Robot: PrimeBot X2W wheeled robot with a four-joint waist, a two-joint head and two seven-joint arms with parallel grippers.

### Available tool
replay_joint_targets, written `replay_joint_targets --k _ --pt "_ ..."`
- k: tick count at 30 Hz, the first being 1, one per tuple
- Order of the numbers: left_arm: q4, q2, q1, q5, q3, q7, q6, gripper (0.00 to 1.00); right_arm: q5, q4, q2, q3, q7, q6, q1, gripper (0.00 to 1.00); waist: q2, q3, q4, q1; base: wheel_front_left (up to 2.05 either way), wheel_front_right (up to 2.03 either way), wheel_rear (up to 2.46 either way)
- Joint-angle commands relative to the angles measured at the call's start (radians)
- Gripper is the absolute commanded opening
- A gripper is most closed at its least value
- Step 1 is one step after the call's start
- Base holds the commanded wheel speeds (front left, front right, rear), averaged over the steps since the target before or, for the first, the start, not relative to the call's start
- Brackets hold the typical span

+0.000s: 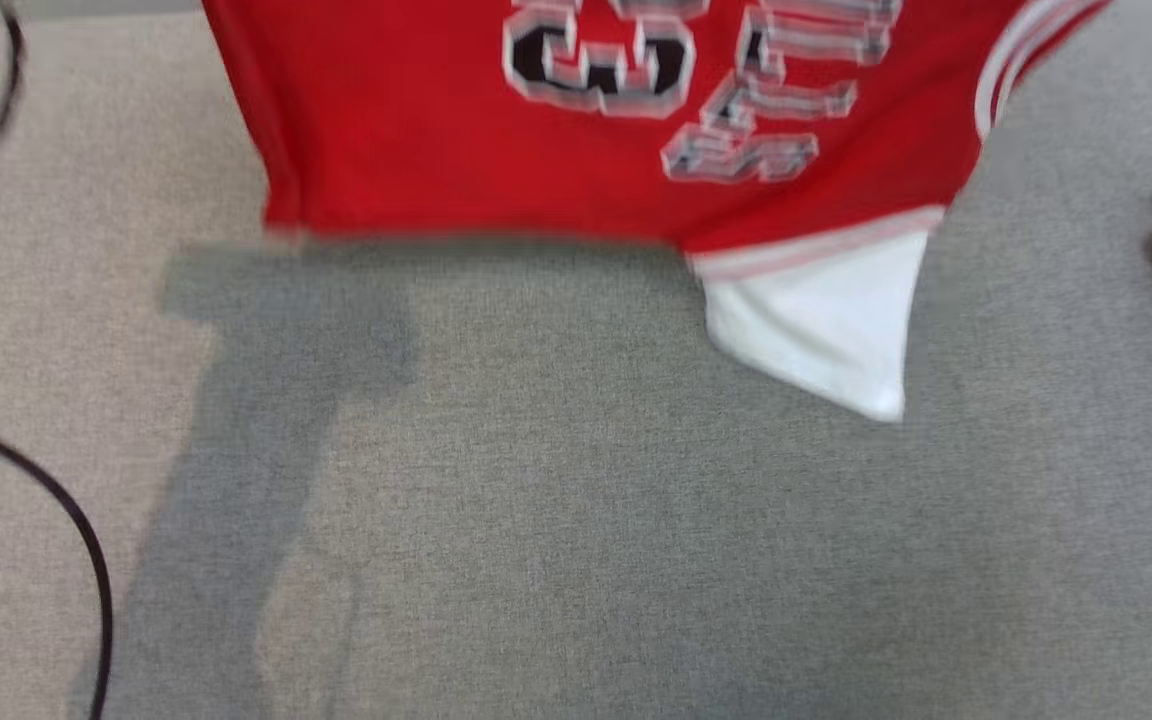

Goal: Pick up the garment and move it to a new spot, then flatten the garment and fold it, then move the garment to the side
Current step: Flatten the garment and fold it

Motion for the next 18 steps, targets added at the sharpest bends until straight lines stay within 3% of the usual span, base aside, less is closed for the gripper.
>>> replay_joint_targets --k 1,9,18 --pt "0.069 -0.014 -0.07 -0.004 0.009 -0.026 -0.018 0.0 0.017 0.051 0.001 0.005 -0.039 0.0 -0.075 0.0 0.0 0.035 0.006 0.0 0.0 0.0 0.0" --pt "0.477 -0.064 -0.352 0.029 0.018 -0.18 -0.082 0.0 0.058 0.387 0.064 0.064 -0.221 0.0 -0.417 0.0 0.0 0.077 -0.014 0.0 0.0 0.0 0.0" --pt "0.738 -0.122 -0.459 0.01 -0.004 -0.241 -0.144 0.0 0.069 0.69 0.12 0.146 -0.223 0.0 -0.532 0.0 0.0 0.133 -0.025 0.0 0.0 0.0 0.0"
